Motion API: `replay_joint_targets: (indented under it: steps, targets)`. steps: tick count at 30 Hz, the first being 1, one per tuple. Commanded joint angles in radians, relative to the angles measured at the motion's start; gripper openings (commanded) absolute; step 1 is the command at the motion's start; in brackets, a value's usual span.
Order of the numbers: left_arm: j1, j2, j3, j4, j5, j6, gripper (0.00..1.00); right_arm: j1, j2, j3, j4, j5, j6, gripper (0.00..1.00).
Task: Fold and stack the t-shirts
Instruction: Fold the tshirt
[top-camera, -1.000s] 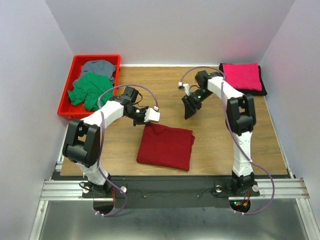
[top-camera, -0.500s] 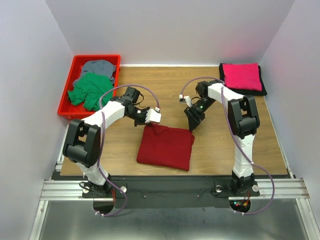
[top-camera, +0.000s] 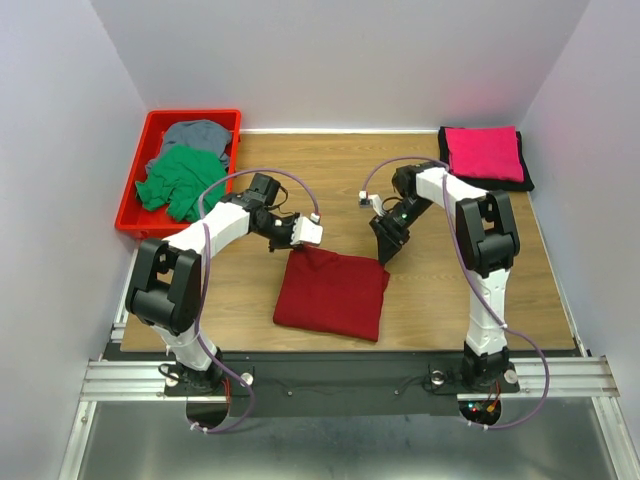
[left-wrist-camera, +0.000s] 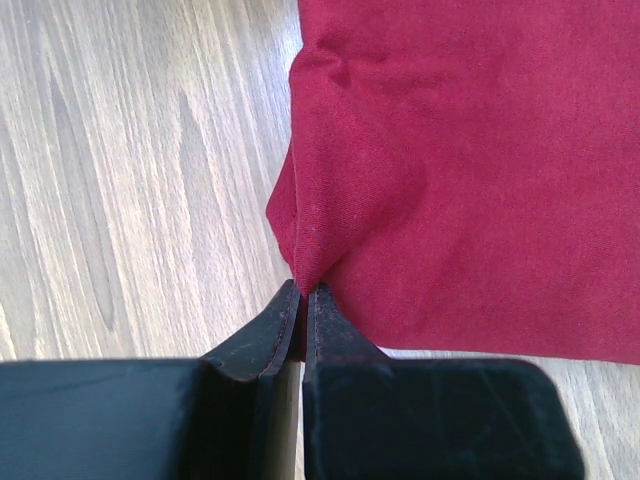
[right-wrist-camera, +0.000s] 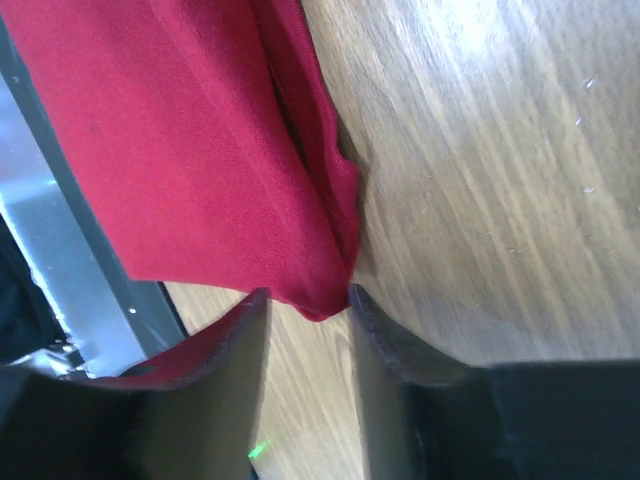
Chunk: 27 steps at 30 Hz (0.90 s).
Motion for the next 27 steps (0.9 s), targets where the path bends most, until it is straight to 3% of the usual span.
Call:
replay_joint_targets:
  steps: [1, 2, 3, 5, 6, 18, 27]
  targets:
    - [-0.008, -0.022, -0.019, 0.009, 0.018, -0.001, 0.04, 0.002, -0.004, -0.011, -0.003, -0.03, 0.008, 0.4]
    - [-0.008, -0.025, -0.022, 0.009, 0.017, -0.001, 0.04, 0.002, -0.004, -0.014, 0.004, -0.03, 0.009, 0.36]
    - [-0.008, -0.028, -0.024, 0.009, 0.015, -0.001, 0.04, 0.002, -0.006, -0.015, 0.006, -0.031, 0.011, 0.22]
    - [-0.008, -0.037, -0.031, 0.009, 0.015, -0.001, 0.04, 0.001, -0.02, -0.02, 0.003, -0.034, 0.012, 0.12]
    - [-0.006, -0.042, -0.034, 0.009, 0.015, 0.0, 0.03, 0.002, -0.032, -0.023, 0.003, -0.034, 0.011, 0.01]
    - [0.0, -0.094, -0.022, 0.0, 0.058, -0.044, 0.0, -0.013, -0.274, -0.144, -0.115, -0.05, -0.029, 0.01]
    - [-0.002, 0.05, 0.053, 0.028, 0.018, -0.069, 0.0, -0.048, -0.115, -0.055, -0.042, -0.005, -0.026, 0.01]
